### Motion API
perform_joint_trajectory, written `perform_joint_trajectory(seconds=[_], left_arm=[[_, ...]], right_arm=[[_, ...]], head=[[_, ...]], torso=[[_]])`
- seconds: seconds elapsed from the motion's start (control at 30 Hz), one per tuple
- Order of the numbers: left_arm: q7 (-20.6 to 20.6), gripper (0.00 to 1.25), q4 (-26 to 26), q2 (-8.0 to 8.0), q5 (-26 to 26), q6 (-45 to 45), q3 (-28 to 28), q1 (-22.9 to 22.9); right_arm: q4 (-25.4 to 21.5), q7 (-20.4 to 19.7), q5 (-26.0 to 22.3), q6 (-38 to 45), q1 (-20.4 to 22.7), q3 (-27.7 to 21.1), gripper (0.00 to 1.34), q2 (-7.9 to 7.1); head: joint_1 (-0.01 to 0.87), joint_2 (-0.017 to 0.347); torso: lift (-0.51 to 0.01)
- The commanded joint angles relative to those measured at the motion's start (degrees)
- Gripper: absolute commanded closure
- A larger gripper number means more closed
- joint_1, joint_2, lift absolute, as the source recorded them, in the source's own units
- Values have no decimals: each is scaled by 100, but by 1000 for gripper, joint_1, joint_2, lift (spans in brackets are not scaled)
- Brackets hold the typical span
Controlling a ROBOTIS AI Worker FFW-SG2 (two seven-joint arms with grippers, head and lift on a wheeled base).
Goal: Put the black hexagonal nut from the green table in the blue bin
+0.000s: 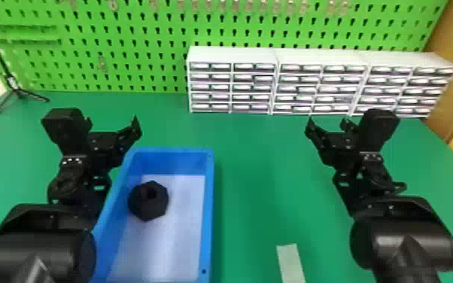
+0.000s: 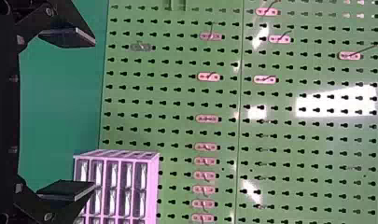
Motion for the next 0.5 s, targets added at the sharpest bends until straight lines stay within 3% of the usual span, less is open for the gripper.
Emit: perform_joint_trajectory(seconds=[0.0, 0.47], left_arm=[[1, 196, 0, 0, 0, 5, -3, -6], [1, 196, 0, 0, 0, 23, -3, 3]], right_arm=[[3, 1, -11, 0, 9, -6, 421, -12], [3, 1, 33, 0, 9, -6, 421, -12]], head=[[686, 28], [686, 28]], torso=[[-96], [-96]])
